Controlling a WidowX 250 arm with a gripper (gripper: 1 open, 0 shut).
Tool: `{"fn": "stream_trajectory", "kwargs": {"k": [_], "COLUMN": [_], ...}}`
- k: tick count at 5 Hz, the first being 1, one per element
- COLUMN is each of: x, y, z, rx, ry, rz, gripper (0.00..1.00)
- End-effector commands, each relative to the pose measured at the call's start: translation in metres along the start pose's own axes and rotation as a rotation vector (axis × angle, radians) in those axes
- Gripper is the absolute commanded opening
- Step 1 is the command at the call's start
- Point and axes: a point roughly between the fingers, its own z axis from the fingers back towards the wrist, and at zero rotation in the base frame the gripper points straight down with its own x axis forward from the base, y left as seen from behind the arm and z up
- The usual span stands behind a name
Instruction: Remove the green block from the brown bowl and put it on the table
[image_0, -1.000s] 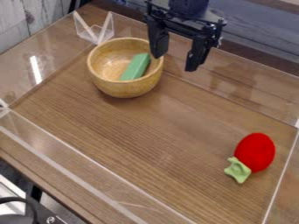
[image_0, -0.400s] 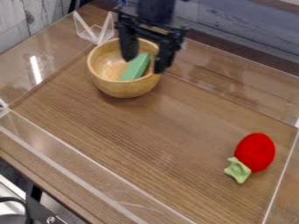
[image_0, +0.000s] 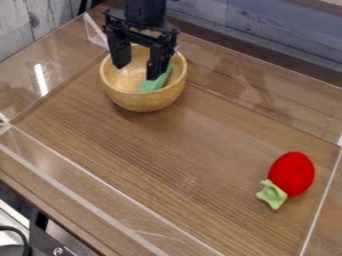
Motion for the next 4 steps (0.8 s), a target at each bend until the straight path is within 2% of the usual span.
{"fn": "stream_trajectory", "kwargs": {"k": [1, 2, 4], "x": [0.008, 0.015, 0.027], "y": [0.01, 0.016, 0.026], "z": [-0.001, -0.013, -0.032], "rx": [0.01, 0.004, -0.002], "ry": [-0.056, -0.075, -0.092], "rz": [0.019, 0.031, 0.065], "gripper": [1.0, 1.0, 1.0]}}
